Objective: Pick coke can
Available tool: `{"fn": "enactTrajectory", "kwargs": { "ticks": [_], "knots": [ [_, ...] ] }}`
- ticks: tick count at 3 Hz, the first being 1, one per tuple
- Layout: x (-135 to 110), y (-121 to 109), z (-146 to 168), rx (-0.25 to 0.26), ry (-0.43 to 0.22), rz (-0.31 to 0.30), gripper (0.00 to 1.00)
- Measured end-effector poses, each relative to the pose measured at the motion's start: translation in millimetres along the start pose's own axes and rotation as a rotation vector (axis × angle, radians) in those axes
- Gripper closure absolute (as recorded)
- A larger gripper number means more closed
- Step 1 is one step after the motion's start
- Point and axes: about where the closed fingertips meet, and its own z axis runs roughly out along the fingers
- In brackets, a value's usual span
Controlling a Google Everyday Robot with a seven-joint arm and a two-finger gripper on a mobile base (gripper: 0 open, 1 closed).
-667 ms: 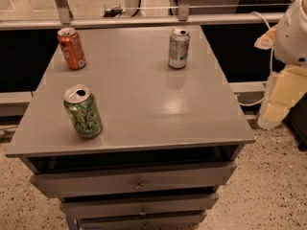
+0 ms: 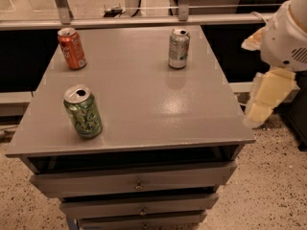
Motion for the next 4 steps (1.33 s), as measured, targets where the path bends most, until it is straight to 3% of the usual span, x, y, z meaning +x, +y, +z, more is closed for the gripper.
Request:
{"fn": "enactTrajectory", "kwargs": {
  "ticks": [2, 3, 4],
  "knots": [
    [-97.4, -11.8, 66.5, -0.047, -0.201, -0.046, 0.0],
    [-150.6, -17.6, 94.6, -0.073, -0.264, -0.028, 0.0],
    [-150.6, -17.6, 94.6, -0.073, -0.264, -0.028, 0.0]
  ]
}}
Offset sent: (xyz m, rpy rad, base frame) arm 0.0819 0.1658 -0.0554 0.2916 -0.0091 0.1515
